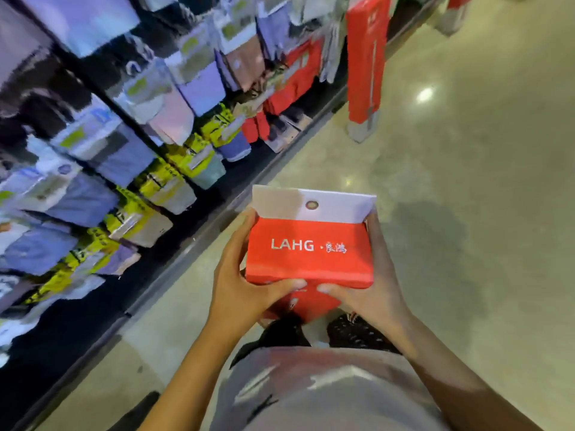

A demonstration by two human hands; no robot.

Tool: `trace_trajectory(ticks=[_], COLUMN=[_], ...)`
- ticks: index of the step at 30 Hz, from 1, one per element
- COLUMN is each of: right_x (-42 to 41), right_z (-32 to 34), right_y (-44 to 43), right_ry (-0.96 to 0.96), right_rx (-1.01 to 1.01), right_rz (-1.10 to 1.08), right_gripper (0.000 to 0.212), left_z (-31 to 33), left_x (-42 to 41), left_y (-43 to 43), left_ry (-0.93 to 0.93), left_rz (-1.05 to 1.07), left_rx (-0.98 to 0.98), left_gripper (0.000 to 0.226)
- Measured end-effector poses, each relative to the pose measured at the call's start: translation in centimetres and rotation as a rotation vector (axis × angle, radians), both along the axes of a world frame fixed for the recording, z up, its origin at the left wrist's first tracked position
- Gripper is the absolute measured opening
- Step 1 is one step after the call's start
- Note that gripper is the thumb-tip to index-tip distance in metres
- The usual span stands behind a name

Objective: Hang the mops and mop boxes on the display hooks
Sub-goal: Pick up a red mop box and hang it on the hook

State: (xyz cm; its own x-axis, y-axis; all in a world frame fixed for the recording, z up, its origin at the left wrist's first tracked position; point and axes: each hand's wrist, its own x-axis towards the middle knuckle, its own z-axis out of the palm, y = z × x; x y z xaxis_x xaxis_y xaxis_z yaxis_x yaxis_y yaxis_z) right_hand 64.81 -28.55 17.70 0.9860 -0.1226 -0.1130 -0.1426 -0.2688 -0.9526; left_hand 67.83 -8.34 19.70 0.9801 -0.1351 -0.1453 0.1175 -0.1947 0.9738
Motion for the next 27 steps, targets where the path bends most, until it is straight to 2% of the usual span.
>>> trace_trajectory(ticks=[6, 16, 23, 27], right_x=[-4.2, -11.7, -18.0, -20.6], right_z=[0.6, 3.5, 5.8, 6.5], right_y=[-11.6, -30.5, -38.1, -41.0], right_ry=[0.01, -0.035, -0.1, -0.05], right_rx=[0.022, -0.04, -0.115, -0.152], right_rz=[-0.251, -0.539, -0.766, -0.864], right_gripper=[0.132, 0.132, 0.123, 0.123], left_z=[1.7, 3.6, 4.5, 4.5], left_x=[0.9, -2.5, -5.5, -6.3], left_y=[-12.9, -34.7, -45.1, -50.1], left_ry=[-0.044, -0.085, -0.083, 0.015], left_rz=[-0.258, -0.52, -0.705, -0.821], left_rx=[0.008, -0.075, -0.112, -0.161], left_gripper=[0.107, 0.106, 0.104, 0.108])
